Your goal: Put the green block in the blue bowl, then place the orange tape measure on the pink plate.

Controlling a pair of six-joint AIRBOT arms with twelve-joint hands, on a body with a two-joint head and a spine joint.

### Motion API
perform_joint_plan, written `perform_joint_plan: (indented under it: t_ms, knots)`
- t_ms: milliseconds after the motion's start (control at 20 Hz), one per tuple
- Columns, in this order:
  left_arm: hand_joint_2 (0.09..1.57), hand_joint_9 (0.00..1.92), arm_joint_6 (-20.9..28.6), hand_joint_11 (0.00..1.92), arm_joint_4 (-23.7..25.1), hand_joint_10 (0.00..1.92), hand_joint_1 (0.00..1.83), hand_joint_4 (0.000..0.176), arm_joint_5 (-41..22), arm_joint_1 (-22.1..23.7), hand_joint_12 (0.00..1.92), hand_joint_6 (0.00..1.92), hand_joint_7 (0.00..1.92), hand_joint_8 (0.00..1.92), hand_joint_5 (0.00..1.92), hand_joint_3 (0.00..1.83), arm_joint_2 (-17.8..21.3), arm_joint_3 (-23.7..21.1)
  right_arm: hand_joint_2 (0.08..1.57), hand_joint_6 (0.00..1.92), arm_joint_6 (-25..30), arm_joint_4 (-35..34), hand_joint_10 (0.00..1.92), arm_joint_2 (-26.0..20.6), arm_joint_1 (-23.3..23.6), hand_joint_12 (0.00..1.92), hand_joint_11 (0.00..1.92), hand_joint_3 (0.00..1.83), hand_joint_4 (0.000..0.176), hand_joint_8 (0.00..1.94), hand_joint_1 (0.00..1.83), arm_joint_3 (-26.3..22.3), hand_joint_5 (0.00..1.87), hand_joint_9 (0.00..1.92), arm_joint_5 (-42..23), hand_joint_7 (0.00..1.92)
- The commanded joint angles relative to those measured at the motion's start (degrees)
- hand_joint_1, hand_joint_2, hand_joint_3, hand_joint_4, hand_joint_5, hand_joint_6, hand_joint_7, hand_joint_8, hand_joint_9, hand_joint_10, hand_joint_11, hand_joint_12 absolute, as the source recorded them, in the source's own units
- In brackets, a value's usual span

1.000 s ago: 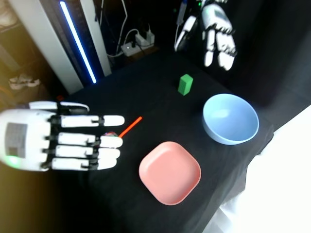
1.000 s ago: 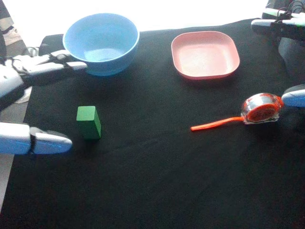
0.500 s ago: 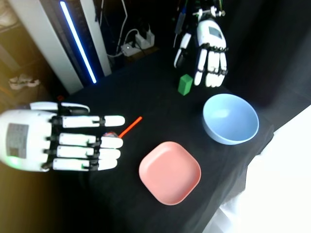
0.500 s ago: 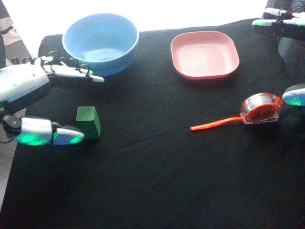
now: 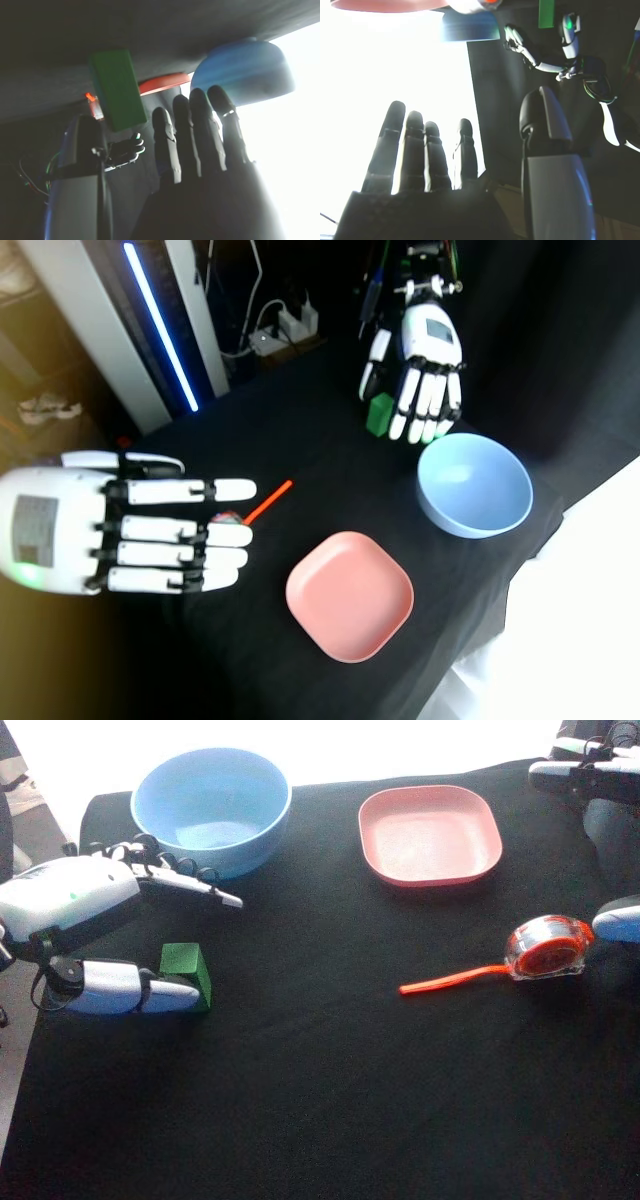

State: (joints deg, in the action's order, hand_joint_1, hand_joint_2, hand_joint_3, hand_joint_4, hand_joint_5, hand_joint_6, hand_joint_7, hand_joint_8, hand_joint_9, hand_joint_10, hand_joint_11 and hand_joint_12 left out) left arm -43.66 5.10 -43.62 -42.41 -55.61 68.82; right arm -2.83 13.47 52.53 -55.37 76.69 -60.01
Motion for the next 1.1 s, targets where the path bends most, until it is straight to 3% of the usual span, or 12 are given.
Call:
perform_joint_plan:
  t_ms: [0,400,500,550,650,700,800,850,900,950,1000,1050]
  knots:
    - [1.1,0.47,0.21,0.0,-1.06,0.01,0.92,0.067,-5.7,0.67,1.05,0.01,0.53,0.01,0.58,0.01,-0.05,0.44,1.0,0.0,0.57,-2.75,0.0,-0.07,0.62,0.74,0.0,0.0,0.143,0.0,0.93,0.23,0.21,0.14,-6.25,0.03]
    - [1.08,0.65,0.21,0.0,-1.06,0.03,1.03,0.053,-5.07,0.9,1.32,0.01,0.7,0.01,0.69,0.0,-0.23,0.7,0.99,0.0,0.57,-2.77,0.01,0.08,0.62,0.67,0.0,0.0,0.135,0.0,0.94,0.26,0.23,0.13,-6.25,0.04]
    - [1.07,0.66,0.22,0.0,-1.06,0.03,1.02,0.055,-5.02,0.91,1.32,0.01,0.72,0.01,0.71,0.0,-0.48,0.85,0.99,0.0,0.57,-2.78,0.0,0.16,0.62,0.8,0.0,0.0,0.153,0.0,0.93,0.31,0.22,0.16,-6.25,0.03]
    - [1.08,0.66,0.22,0.0,-1.06,0.02,1.02,0.054,-4.9,0.93,1.31,0.0,0.73,0.01,0.71,0.0,-0.53,0.91,1.0,0.0,0.57,-2.78,0.0,0.17,0.62,0.75,0.0,0.0,0.131,0.0,0.93,0.33,0.22,0.15,-6.25,0.03]
    - [1.07,0.7,0.22,0.01,-1.06,0.03,1.05,0.034,-4.67,0.97,1.37,0.01,0.76,0.01,0.74,0.0,-0.56,0.98,1.0,0.0,0.57,-2.81,0.0,0.21,0.62,0.74,0.0,0.0,0.14,0.0,0.92,0.37,0.22,0.14,-6.25,0.03]
    - [1.07,0.73,0.22,0.04,-1.06,0.03,1.07,0.009,-4.54,0.99,1.38,0.01,0.79,0.01,0.78,0.0,-0.59,0.99,0.99,0.0,0.57,-2.83,0.0,0.24,0.62,0.7,0.0,0.0,0.137,0.0,0.94,0.38,0.22,0.14,-6.25,0.03]
    - [1.09,0.85,0.21,0.22,-1.06,0.06,1.16,0.0,-4.03,1.15,1.32,0.01,0.92,0.03,0.88,0.0,-0.82,1.17,0.99,0.0,0.57,-2.84,0.0,0.25,0.62,0.81,0.0,0.0,0.129,0.0,0.96,0.39,0.23,0.17,-6.25,0.04]
    - [1.1,0.98,0.2,0.42,-1.05,0.09,1.21,0.0,-3.73,1.27,1.22,0.72,1.01,0.79,0.96,0.01,-0.89,1.28,1.0,0.0,0.57,-2.85,0.0,0.25,0.62,0.76,0.0,0.0,0.141,0.0,0.95,0.39,0.22,0.15,-6.25,0.03]
    - [1.09,0.93,0.2,0.61,-1.04,1.03,1.35,0.0,-3.72,1.36,1.33,0.6,1.03,0.95,1.05,0.0,-0.89,1.34,1.0,0.0,0.58,-2.85,0.0,0.25,0.62,0.73,0.0,0.0,0.151,0.0,0.93,0.39,0.21,0.14,-6.25,0.03]
    - [1.1,0.92,0.2,0.68,-1.02,0.99,1.27,0.0,-3.81,1.56,1.4,0.69,1.01,1.11,1.04,0.01,-0.86,1.38,1.0,0.0,0.61,-2.85,0.0,0.25,0.62,0.68,0.0,0.0,0.155,0.0,0.91,0.38,0.21,0.12,-6.25,0.03]
    - [1.11,0.9,0.2,0.65,-0.79,1.27,1.36,0.0,-4.11,2.04,1.47,0.66,1.0,1.05,1.03,0.0,-0.68,1.4,1.0,0.0,0.64,-2.85,0.01,0.25,0.62,0.67,0.0,0.0,0.134,0.0,0.94,0.38,0.22,0.13,-6.25,0.03]
    - [1.13,0.83,0.19,0.58,-0.5,1.37,1.37,0.0,-5.3,2.95,1.45,0.73,0.93,1.13,0.99,0.0,-0.23,1.39,1.01,0.0,0.65,-2.85,0.0,0.26,0.62,0.7,0.0,0.0,0.144,0.0,0.91,0.38,0.21,0.13,-6.25,0.04]
